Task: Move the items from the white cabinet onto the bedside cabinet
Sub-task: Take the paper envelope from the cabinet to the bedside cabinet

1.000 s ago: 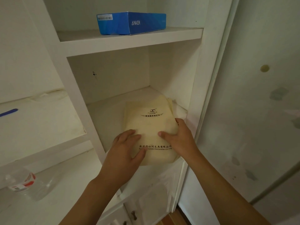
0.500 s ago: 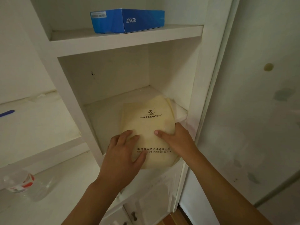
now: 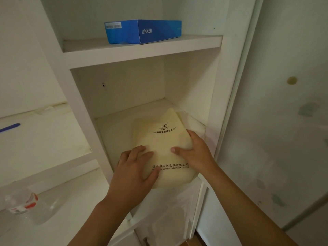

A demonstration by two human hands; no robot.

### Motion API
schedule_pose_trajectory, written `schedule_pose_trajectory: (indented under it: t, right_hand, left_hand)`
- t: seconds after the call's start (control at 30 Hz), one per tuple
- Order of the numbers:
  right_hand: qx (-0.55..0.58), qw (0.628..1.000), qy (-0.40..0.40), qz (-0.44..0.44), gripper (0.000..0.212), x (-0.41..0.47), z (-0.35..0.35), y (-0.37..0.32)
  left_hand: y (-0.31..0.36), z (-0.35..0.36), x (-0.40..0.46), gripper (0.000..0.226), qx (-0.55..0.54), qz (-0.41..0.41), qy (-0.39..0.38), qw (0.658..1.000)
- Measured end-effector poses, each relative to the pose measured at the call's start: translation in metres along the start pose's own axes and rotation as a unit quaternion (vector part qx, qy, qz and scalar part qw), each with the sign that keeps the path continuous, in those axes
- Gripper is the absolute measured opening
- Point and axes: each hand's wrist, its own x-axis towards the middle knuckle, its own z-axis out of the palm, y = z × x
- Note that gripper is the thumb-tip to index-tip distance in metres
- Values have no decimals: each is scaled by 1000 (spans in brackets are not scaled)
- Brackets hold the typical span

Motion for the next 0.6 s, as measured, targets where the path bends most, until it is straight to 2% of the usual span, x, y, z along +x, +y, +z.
schedule_pose_trajectory:
  t: [0.13,0.43,0.53,0.6]
  right_hand:
    - [16,999,9,-28,95,-4,2,2]
    - [83,996,-7,-15,75,8,-6,10]
    - [121,992,-6,-24,88,6,-7,14]
    - [126,990,-36,-45,91,1,-9,19]
  left_hand:
    - [-2,0,1,61,-5,0,5,1000]
    - [-1,2,5,54,0,1,33,999]
    - [1,3,5,52,-1,-3,42,999]
    - [2,5,4,50,-7,-4,48,999]
